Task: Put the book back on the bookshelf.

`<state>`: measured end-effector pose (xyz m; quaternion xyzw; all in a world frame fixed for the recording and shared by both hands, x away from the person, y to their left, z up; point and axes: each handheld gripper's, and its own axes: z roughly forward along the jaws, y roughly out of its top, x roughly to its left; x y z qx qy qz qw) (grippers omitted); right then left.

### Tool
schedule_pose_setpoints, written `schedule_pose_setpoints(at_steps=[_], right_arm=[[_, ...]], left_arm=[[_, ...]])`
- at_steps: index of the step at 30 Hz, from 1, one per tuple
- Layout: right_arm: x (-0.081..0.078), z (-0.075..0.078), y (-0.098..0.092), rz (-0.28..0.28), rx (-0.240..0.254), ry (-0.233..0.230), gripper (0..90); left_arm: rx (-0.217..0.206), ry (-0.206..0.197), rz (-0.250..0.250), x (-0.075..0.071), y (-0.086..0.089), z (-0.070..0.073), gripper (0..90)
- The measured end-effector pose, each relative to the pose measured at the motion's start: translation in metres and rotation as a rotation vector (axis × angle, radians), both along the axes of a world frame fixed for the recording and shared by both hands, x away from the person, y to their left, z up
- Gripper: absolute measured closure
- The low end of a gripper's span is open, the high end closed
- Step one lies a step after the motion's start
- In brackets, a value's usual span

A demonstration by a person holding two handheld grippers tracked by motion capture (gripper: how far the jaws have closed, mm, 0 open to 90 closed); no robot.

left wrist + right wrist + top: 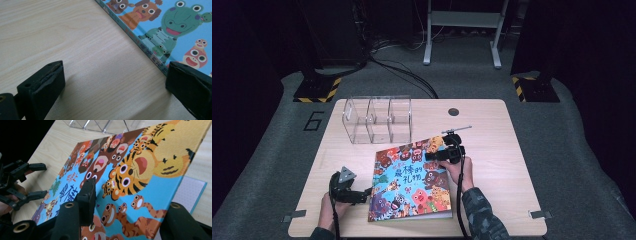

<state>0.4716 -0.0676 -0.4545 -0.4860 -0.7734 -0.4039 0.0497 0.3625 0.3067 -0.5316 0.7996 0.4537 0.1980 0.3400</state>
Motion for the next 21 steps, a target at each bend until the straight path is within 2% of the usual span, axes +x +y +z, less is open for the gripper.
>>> schedule_pose_setpoints(at_steps=[2, 5, 6, 7, 9, 10, 12, 14, 16, 19, 21], right_arm=[[-0.003, 0.002, 0.000, 0.026, 0.011, -0.060, 54.0], [-0.007, 0.004, 0.000, 0.045, 0.030, -0.115, 55.6], [-0.007, 0.004, 0.000, 0.045, 0.030, -0.115, 55.6], [-0.008, 0.004, -0.001, 0.051, 0.031, -0.136, 56.0], [-0.009, 0.004, -0.001, 0.049, 0.040, -0.132, 56.1], [-0.009, 0.003, -0.002, 0.054, 0.042, -0.144, 56.1], [-0.011, 0.000, -0.004, 0.060, 0.049, -0.164, 56.1], [-0.012, 0.000, -0.004, 0.060, 0.048, -0.166, 56.1], [-0.014, 0.000, -0.005, 0.067, 0.048, -0.193, 56.0], [-0.017, 0.000, -0.005, 0.069, 0.045, -0.211, 55.9], [-0.018, 0.000, -0.005, 0.071, 0.048, -0.224, 55.8]], left_arm=[[0.000, -0.005, 0.005, 0.000, 0.000, 0.000, 2.4], [-0.007, -0.007, 0.015, 0.000, -0.001, -0.001, 2.3], [-0.007, -0.007, 0.015, 0.000, -0.001, -0.001, 2.3], [-0.007, -0.008, 0.016, 0.000, -0.001, -0.001, 2.3], [-0.004, 0.001, 0.008, 0.001, 0.001, 0.000, 2.4], [-0.020, -0.006, 0.018, 0.001, 0.000, -0.001, 2.5], [-0.043, 0.007, 0.024, 0.002, 0.002, 0.000, 2.5], [-0.043, 0.005, 0.018, 0.002, 0.003, 0.001, 2.9], [-0.090, 0.019, 0.021, 0.003, 0.005, 0.004, 4.6], [-0.171, 0.015, 0.023, 0.006, 0.009, 0.015, 4.2], [-0.174, 0.015, 0.019, 0.007, 0.008, 0.018, 3.9]])
